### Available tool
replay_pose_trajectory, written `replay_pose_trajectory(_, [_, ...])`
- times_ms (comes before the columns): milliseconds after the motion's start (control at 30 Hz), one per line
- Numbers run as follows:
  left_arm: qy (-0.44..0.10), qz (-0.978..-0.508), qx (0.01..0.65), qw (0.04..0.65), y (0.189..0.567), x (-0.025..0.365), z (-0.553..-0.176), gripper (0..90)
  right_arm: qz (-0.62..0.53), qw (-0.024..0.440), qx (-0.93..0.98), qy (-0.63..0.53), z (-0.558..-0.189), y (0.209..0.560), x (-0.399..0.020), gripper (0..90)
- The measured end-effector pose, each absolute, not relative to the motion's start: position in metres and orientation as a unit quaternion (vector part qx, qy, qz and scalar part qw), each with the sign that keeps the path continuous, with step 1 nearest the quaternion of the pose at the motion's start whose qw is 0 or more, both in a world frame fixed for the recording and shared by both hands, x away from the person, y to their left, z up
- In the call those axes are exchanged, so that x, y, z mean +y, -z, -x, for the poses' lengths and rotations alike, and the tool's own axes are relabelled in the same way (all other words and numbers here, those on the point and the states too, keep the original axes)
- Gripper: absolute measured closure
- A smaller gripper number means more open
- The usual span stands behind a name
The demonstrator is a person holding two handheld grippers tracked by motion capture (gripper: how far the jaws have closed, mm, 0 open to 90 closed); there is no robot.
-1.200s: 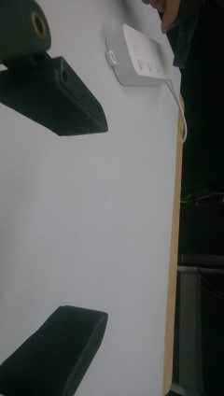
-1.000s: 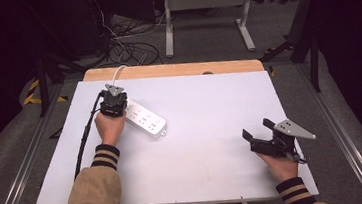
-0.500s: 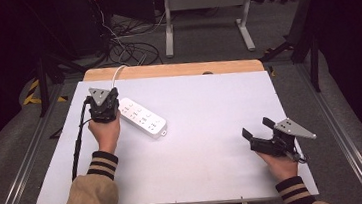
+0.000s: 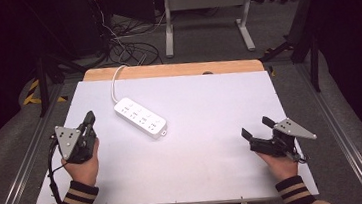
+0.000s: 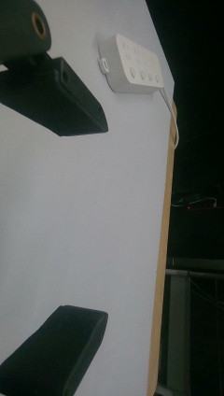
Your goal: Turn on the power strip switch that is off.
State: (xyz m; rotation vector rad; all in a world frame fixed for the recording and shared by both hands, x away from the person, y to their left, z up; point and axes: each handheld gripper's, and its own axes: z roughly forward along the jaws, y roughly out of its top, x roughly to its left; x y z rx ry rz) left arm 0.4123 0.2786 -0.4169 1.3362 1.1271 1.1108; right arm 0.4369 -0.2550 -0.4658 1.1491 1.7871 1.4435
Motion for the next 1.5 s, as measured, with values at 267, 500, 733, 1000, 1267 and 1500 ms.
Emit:
replay_pose_trajectory(267, [-0.481, -0.547, 0.457, 0.511, 0.42, 0.277, -0.413, 89.9, -0.423, 0.285, 0.67, -0.539, -0.436, 0.468, -0.253, 9.1])
replay_pose_trajectory(500, [-0.478, -0.551, 0.46, 0.506, 0.425, 0.277, -0.417, 89.8, -0.421, 0.285, 0.675, -0.534, -0.433, 0.47, -0.252, 9.2])
replay_pose_trajectory(733, [-0.492, -0.551, 0.441, 0.51, 0.428, 0.275, -0.421, 57.9, -0.423, 0.287, 0.674, -0.534, -0.432, 0.47, -0.253, 9.2])
replay_pose_trajectory(1000, [-0.53, -0.532, 0.425, 0.506, 0.434, 0.271, -0.425, 8.3, -0.424, 0.285, 0.674, -0.534, -0.433, 0.47, -0.253, 9.2])
replay_pose_trajectory(1267, [-0.531, -0.527, 0.432, 0.503, 0.434, 0.273, -0.425, 6.5, -0.423, 0.285, 0.674, -0.534, -0.434, 0.47, -0.253, 9.2])
replay_pose_trajectory(1500, [-0.53, -0.529, 0.435, 0.501, 0.435, 0.273, -0.425, 6.6, -0.423, 0.285, 0.674, -0.534, -0.434, 0.47, -0.252, 9.2])
